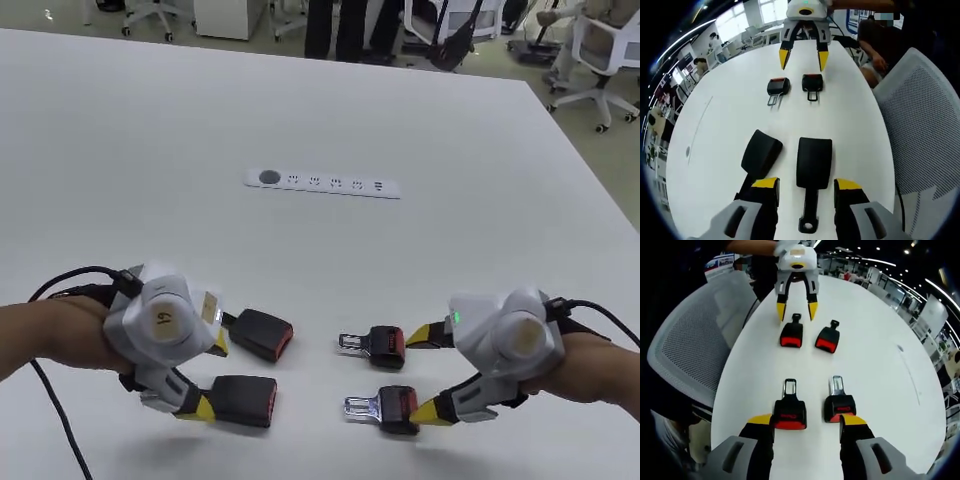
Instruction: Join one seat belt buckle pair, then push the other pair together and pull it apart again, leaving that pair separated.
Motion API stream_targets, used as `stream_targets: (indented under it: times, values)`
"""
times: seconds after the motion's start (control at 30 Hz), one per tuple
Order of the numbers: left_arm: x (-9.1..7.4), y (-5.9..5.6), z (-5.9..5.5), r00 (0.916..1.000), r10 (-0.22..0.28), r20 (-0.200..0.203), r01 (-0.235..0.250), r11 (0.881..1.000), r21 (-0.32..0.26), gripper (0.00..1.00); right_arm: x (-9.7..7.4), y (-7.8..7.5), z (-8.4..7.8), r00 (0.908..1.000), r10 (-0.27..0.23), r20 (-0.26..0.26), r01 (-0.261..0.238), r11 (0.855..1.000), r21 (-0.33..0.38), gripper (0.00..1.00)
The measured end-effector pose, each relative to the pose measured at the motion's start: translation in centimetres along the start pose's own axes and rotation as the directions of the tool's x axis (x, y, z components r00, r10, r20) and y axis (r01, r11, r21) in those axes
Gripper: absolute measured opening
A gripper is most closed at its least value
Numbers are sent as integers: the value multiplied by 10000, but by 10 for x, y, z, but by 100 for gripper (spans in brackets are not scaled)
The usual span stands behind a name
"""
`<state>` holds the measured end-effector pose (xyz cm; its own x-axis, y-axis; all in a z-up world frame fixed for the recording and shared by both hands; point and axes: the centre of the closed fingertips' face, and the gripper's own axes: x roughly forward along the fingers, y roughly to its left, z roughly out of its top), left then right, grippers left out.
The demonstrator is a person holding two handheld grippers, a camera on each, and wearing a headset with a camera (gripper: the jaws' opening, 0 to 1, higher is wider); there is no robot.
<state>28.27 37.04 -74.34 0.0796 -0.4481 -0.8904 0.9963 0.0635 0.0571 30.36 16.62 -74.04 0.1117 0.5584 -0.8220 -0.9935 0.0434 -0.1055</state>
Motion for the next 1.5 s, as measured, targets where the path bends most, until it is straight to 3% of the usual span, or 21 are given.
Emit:
stream_targets:
  times: [0.37, 0.5, 0.83, 1.0, 1.17, 1.5]
  values:
    - [-13, 32, 11, 9980, 434, 468, -414, 9983, -417, 46, -1, -27, 1, 9997, -188, 128, 187, 9998, 93, 50]
    - [-9, 48, 9, 9975, 567, 433, -544, 9971, -536, 46, 4, -34, -2, 9998, -167, 63, 165, 9995, 259, 49]
    - [4, 66, 5, 9988, 355, 337, -332, 9973, -653, 44, 17, -45, -4, 9998, -182, -51, 183, 9991, 370, 45]
    - [13, 82, -1, 9991, 304, 307, -284, 9976, -633, 44, 24, -52, -9, 9997, -198, -169, 203, 9993, 325, 43]
    - [18, 89, 7, 9997, 48, 254, -36, 9987, -499, 43, 27, -55, -12, 9997, -167, -198, 176, 9989, 430, 41]
    - [32, 84, 10, 9964, -774, -359, 795, 9949, 619, 38, 40, -58, -17, 9995, 100, -290, -81, 9980, 629, 38]
